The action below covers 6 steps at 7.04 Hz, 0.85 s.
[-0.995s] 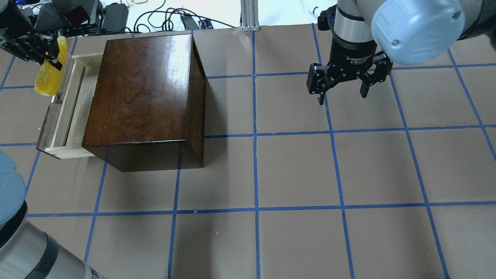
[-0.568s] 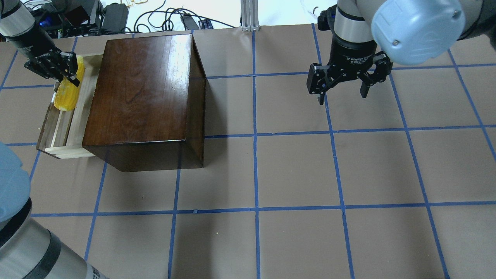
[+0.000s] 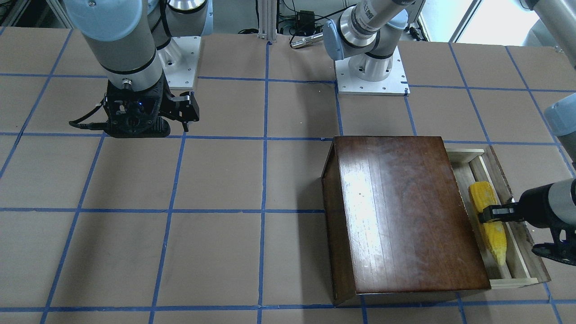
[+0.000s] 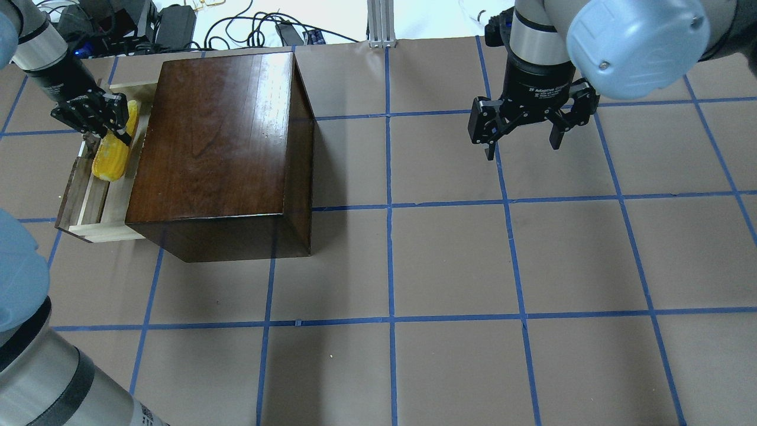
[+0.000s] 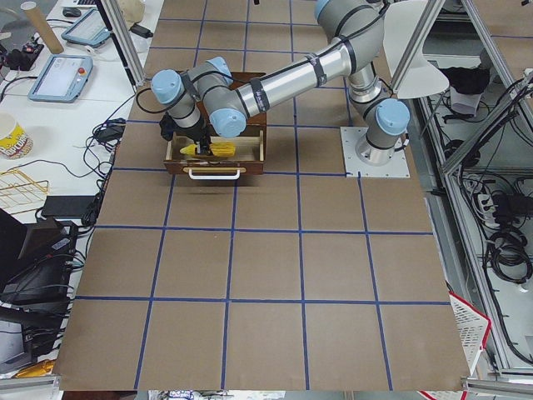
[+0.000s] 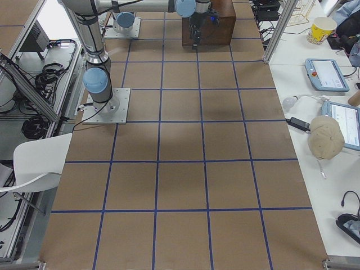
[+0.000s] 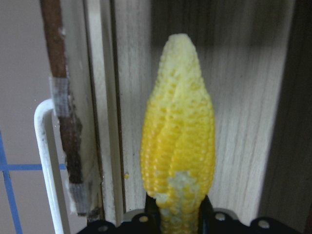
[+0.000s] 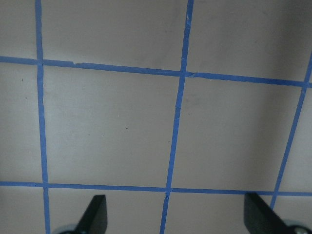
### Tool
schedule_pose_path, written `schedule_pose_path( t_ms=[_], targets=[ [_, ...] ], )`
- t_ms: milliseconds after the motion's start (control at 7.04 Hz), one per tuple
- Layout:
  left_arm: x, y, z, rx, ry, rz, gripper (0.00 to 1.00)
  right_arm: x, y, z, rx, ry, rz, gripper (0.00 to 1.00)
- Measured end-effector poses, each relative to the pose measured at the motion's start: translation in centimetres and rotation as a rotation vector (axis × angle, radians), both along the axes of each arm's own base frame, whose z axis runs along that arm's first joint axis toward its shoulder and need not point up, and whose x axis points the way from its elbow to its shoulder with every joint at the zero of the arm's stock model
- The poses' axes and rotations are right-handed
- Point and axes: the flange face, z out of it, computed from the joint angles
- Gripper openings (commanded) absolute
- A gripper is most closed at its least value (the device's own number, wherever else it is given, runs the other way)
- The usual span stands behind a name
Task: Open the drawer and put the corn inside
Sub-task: 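Carry the corn over the open drawer and lower it inside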
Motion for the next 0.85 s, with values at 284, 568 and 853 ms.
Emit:
schedule_pose_path(
  t_ms=[284,568,853],
  targets=[
    [-0.2,-0.7,-1.3,-0.019,0.036,0.033,0.0,0.0,0.0,0.0,0.0,0.0,0.0,1.0],
    [-0.3,-1.0,-1.9,-0.02,0.055,0.057,1.0,0.0,0.0,0.0,0.0,0.0,0.0,1.0],
    [-0.4,-0.8,-1.4,-0.021,0.05,0.057,1.0,0.0,0.0,0.0,0.0,0.0,0.0,1.0]
  ],
)
